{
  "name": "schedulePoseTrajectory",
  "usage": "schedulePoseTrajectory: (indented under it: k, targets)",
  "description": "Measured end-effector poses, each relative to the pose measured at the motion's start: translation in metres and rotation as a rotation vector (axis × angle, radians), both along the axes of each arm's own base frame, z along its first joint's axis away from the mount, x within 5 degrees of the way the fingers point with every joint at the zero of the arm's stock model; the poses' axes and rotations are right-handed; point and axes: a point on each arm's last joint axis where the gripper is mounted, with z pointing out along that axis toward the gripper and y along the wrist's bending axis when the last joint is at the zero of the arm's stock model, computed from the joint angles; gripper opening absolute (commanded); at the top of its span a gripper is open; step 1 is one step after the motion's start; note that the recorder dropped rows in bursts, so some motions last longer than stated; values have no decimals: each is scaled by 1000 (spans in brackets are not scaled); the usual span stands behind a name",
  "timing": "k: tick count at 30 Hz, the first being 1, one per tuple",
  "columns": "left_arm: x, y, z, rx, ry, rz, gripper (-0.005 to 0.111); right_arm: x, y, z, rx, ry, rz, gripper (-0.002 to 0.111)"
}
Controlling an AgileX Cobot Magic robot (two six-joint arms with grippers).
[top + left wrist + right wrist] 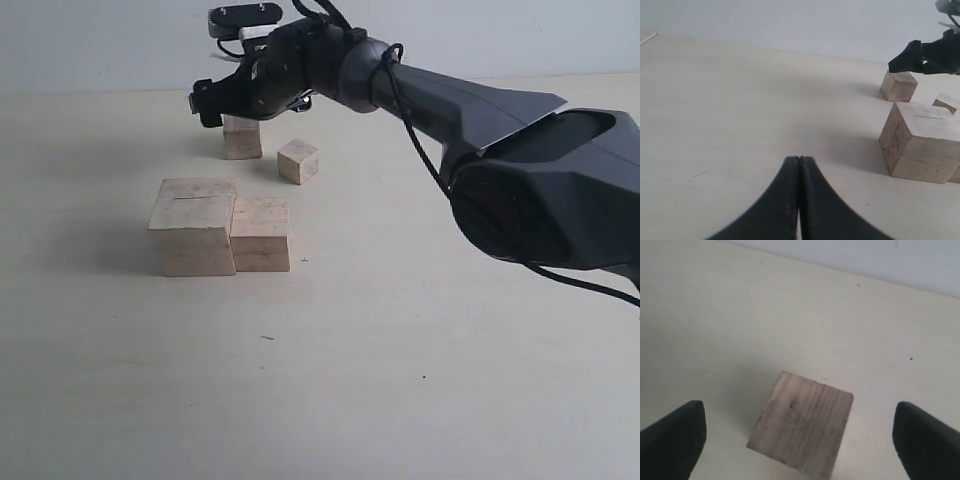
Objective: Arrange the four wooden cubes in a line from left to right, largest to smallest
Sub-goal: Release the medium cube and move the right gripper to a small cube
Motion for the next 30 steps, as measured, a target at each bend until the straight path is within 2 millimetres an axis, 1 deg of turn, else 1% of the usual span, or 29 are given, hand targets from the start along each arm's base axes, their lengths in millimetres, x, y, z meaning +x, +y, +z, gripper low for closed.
schedulePoseTrajectory:
  k: [3, 5, 11, 22, 27, 30]
  targets:
    - [0, 0, 0, 0, 0, 0, 0, 0, 0, -10, 5, 27, -21, 94]
    - [0, 0, 0, 0, 0, 0, 0, 1, 0, -12, 16, 29, -30, 94]
    - [0, 0, 0, 0, 0, 0, 0, 2, 1, -11, 33, 11, -32, 90]
    - [0, 0, 0, 0, 0, 0, 0, 2, 1, -12, 33, 13, -34, 90]
    - [0, 0, 0, 0, 0, 0, 0, 1, 0, -22, 11, 45, -37, 90]
    - [0, 0, 0, 0, 0, 0, 0, 0, 0, -24, -1, 60, -38, 88]
